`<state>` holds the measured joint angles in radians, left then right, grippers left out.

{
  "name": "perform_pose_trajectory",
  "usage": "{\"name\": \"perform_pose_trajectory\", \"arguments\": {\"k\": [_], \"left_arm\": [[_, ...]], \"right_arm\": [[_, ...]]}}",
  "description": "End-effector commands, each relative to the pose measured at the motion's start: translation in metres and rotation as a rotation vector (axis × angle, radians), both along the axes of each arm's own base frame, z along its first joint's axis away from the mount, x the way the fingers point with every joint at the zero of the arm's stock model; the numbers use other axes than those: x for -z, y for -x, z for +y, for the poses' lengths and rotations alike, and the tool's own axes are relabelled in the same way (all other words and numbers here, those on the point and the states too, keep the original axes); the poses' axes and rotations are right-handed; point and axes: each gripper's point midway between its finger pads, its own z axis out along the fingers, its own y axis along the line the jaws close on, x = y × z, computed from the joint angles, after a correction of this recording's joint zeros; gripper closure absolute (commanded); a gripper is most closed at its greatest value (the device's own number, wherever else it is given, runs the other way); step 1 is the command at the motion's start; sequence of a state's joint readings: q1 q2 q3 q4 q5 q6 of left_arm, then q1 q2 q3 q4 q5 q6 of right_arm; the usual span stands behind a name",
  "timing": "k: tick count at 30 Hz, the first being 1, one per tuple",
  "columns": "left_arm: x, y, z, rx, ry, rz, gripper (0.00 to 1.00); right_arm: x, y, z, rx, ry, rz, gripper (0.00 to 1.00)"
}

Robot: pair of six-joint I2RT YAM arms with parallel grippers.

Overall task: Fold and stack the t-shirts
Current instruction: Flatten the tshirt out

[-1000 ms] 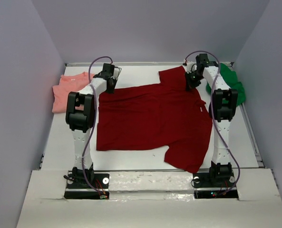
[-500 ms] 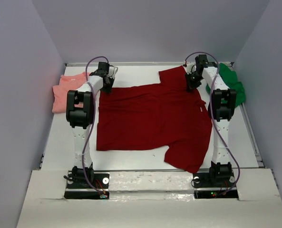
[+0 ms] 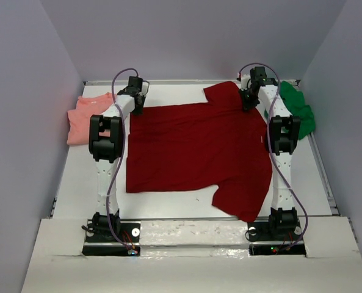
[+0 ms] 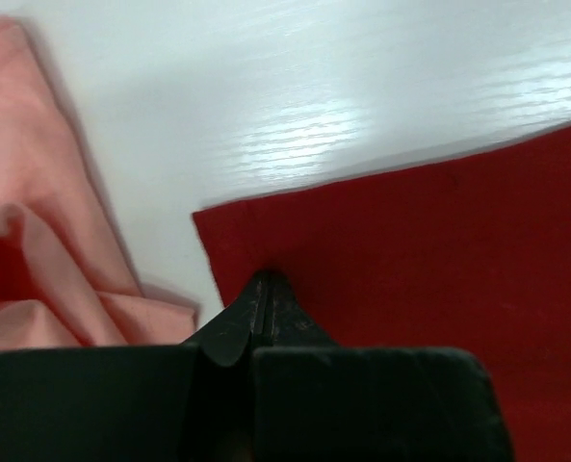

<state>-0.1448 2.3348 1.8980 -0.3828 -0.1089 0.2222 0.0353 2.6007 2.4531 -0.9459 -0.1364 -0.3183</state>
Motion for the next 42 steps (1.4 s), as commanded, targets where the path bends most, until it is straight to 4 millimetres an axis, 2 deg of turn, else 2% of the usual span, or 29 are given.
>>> {"name": "perform_pose_trajectory", "arguments": {"k": [1, 6, 11, 14, 15, 16, 17, 18, 19, 20, 21, 22, 23, 24, 27, 29, 30, 31, 32, 33, 34, 35, 36, 37, 38, 39, 40, 41, 42], "left_arm": [[-0.039, -0.019, 0.02, -0.091, -0.078, -0.122, 1.0], [-0.064, -0.029, 0.022, -0.096, -0.125, -0.207, 1.0], [-0.078, -0.041, 0.022, -0.111, -0.186, -0.265, 1.0], [-0.093, -0.047, 0.018, -0.111, -0.189, -0.297, 1.0], [-0.097, -0.047, 0.018, -0.116, -0.193, -0.304, 1.0], [-0.103, -0.048, 0.016, -0.114, -0.192, -0.318, 1.0], [-0.111, -0.047, 0.016, -0.117, -0.199, -0.328, 1.0], [-0.116, -0.047, 0.016, -0.119, -0.2, -0.334, 1.0], [-0.119, -0.045, 0.017, -0.12, -0.205, -0.333, 1.0], [-0.128, -0.043, 0.018, -0.131, -0.206, -0.345, 1.0], [-0.133, -0.041, 0.02, -0.143, -0.207, -0.35, 1.0], [-0.136, -0.038, 0.021, -0.144, -0.208, -0.343, 1.0], [-0.138, -0.035, 0.021, -0.148, -0.205, -0.343, 1.0], [-0.148, -0.03, 0.019, -0.147, -0.187, -0.354, 1.0], [-0.171, -0.015, 0.016, -0.14, -0.157, -0.372, 1.0], [-0.166, -0.001, 0.008, -0.103, -0.121, -0.336, 1.0], [-0.166, 0.01, 0.002, -0.067, -0.088, -0.319, 1.0], [-0.176, 0.012, -0.004, -0.041, -0.061, -0.336, 1.0], [-0.163, 0.024, -0.006, -0.02, -0.054, -0.283, 1.0], [-0.167, 0.033, -0.01, 0.004, -0.033, -0.274, 1.0], [-0.148, 0.048, -0.021, 0.07, 0.004, -0.195, 1.0], [-0.14, 0.056, -0.02, 0.069, 0.012, -0.167, 1.0], [-0.143, 0.065, -0.021, 0.075, 0.022, -0.167, 1.0], [-0.125, 0.082, -0.025, 0.116, 0.039, -0.104, 1.0], [-0.117, 0.092, -0.027, 0.143, 0.046, -0.076, 1.0], [-0.121, 0.101, -0.032, 0.176, 0.069, -0.076, 1.0], [-0.116, 0.11, -0.037, 0.201, 0.096, -0.06, 1.0], [-0.107, 0.125, -0.038, 0.216, 0.111, -0.039, 1.0], [-0.102, 0.132, -0.043, 0.244, 0.133, -0.025, 1.0]], "right_arm": [[-0.004, -0.03, -0.011, 0.028, 0.071, -0.106, 1.0], [-0.006, -0.047, -0.013, -0.001, 0.095, -0.175, 1.0], [-0.017, -0.068, -0.006, -0.039, 0.071, -0.262, 1.0], [-0.018, -0.072, 0.002, -0.062, 0.034, -0.281, 1.0], [-0.024, -0.072, 0.005, -0.067, 0.02, -0.29, 1.0], [-0.045, -0.071, 0.008, -0.08, 0.003, -0.317, 0.99], [-0.055, -0.069, 0.013, -0.094, -0.019, -0.326, 0.83], [-0.066, -0.066, 0.014, -0.097, -0.026, -0.335, 0.8], [-0.067, -0.057, 0.016, -0.104, -0.039, -0.317, 0.78], [-0.103, -0.051, 0.019, -0.117, -0.05, -0.361, 0.72], [-0.113, -0.043, 0.025, -0.13, -0.054, -0.363, 0.66], [-0.11, -0.031, 0.026, -0.134, -0.059, -0.333, 0.58], [-0.122, -0.023, 0.026, -0.141, -0.062, -0.335, 0.5], [-0.145, -0.007, 0.025, -0.147, -0.056, -0.334, 0.42], [-0.185, 0.028, 0.023, -0.147, -0.054, -0.32, 0.34], [-0.21, 0.046, 0.022, -0.147, -0.055, -0.346, 0.32], [-0.23, 0.066, 0.022, -0.151, -0.056, -0.372, 0.31], [-0.239, 0.076, 0.021, -0.151, -0.056, -0.386, 0.31], [-0.244, 0.086, 0.02, -0.16, -0.049, -0.393, 0.31], [-0.227, 0.1, 0.015, -0.147, -0.025, -0.346, 0.31], [-0.238, 0.113, 0.01, -0.137, -0.007, -0.37, 0.31], [-0.231, 0.121, 0.006, -0.125, 0.008, -0.351, 0.31], [-0.22, 0.131, 0.001, -0.118, 0.033, -0.322, 0.32], [-0.196, 0.152, -0.003, -0.113, 0.047, -0.256, 0.33], [-0.186, 0.162, -0.004, -0.109, 0.051, -0.23, 0.34], [-0.156, 0.18, -0.004, -0.111, 0.043, -0.156, 0.37], [-0.166, 0.18, -0.003, -0.108, 0.037, -0.189, 0.38], [-0.148, 0.198, -0.002, -0.097, 0.022, -0.144, 0.39], [-0.143, 0.203, 0.0, -0.1, 0.008, -0.14, 0.46]]}}
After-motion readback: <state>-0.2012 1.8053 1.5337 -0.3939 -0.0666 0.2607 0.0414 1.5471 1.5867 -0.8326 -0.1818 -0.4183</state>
